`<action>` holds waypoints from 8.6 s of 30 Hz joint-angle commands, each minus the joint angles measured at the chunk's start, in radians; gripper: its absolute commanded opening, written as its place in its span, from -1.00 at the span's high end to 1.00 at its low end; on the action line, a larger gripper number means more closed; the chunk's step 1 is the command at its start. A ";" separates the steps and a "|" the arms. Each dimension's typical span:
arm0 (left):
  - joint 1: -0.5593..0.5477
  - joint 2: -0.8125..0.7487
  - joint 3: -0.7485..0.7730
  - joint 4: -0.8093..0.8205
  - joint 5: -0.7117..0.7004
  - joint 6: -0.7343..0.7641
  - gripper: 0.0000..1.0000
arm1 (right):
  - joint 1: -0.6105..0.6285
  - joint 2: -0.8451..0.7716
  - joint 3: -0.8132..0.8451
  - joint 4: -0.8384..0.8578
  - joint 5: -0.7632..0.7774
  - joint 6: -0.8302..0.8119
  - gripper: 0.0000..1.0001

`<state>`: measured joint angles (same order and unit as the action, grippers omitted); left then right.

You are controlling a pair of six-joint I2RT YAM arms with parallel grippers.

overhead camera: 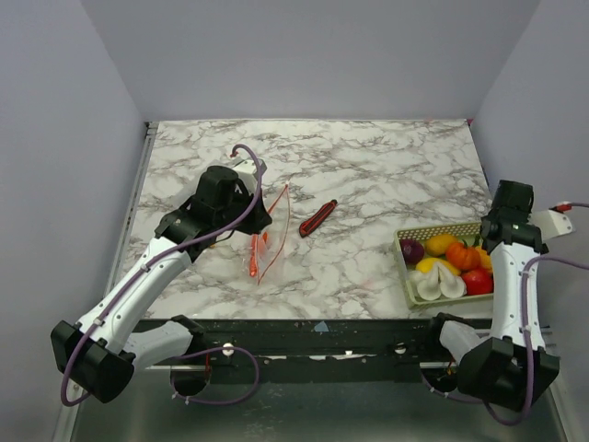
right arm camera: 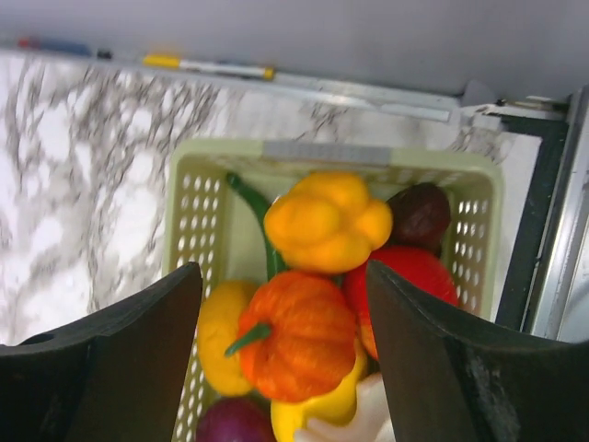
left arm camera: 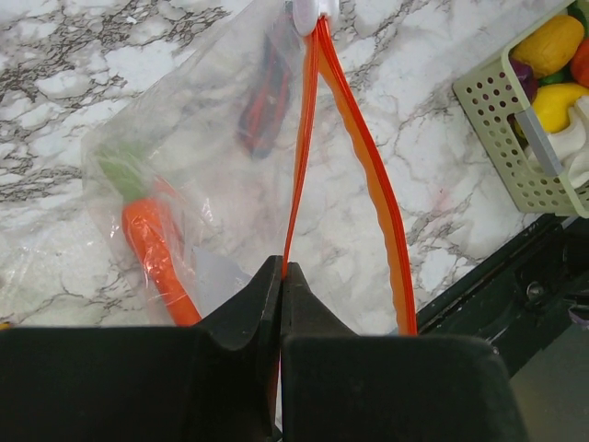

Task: Place the food in the zip-top bag and seal the zipper
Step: Pick up the fake vegetable from the bin, then place the fake vegetable in the zipper food storage bag, then pick up the fake vegetable from the bin, then place the fake vegetable in the zipper food storage bag.

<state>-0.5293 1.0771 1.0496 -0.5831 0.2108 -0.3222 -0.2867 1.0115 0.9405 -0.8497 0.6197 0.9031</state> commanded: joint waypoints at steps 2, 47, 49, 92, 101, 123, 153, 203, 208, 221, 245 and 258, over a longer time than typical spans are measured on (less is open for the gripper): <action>-0.001 -0.002 -0.013 0.033 0.068 -0.011 1.00 | -0.155 -0.010 -0.070 0.124 -0.016 -0.012 -0.53; -0.013 0.032 -0.013 0.036 0.095 -0.012 1.00 | -0.265 -0.027 -0.233 0.358 -0.272 -0.241 0.41; -0.013 0.033 -0.013 0.034 0.087 -0.012 1.00 | -0.265 -0.033 -0.213 0.341 -0.301 -0.245 0.49; -0.011 0.000 -0.016 0.032 0.035 -0.008 1.00 | 1.359 0.305 0.225 0.716 -0.349 -0.274 0.99; -0.011 -0.021 -0.022 0.040 0.023 -0.015 1.00 | 1.378 0.260 0.096 0.634 -0.239 -0.189 0.99; 0.002 -0.046 -0.034 0.061 0.023 -0.023 1.00 | 1.464 0.433 0.285 0.438 -0.290 -0.207 -0.22; 0.003 -0.021 -0.030 0.057 0.053 -0.021 1.00 | 1.325 -0.008 0.201 -0.008 0.177 -0.021 -0.91; 0.003 -0.018 -0.034 0.062 0.077 -0.023 1.00 | 0.345 0.085 -0.375 0.306 -0.444 -0.051 -0.49; 0.004 -0.010 -0.030 0.057 0.077 -0.021 1.00 | 0.344 0.135 -0.366 0.315 -0.457 -0.077 -0.66; 0.003 -0.012 -0.032 0.063 0.094 -0.025 1.00 | 0.345 0.112 -0.354 0.312 -0.433 -0.078 0.00; 0.008 0.000 -0.023 0.058 0.088 -0.023 1.00 | 0.346 -0.208 -0.162 0.389 -0.885 -0.257 0.73; 0.014 -0.006 -0.028 0.060 0.078 -0.023 1.00 | 0.948 -0.076 -0.096 0.712 -0.881 -0.179 0.76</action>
<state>-0.5232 1.0744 1.0237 -0.5465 0.2813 -0.3416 0.4561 0.8547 0.7807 -0.2543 -0.3454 0.7326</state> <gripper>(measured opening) 0.011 0.644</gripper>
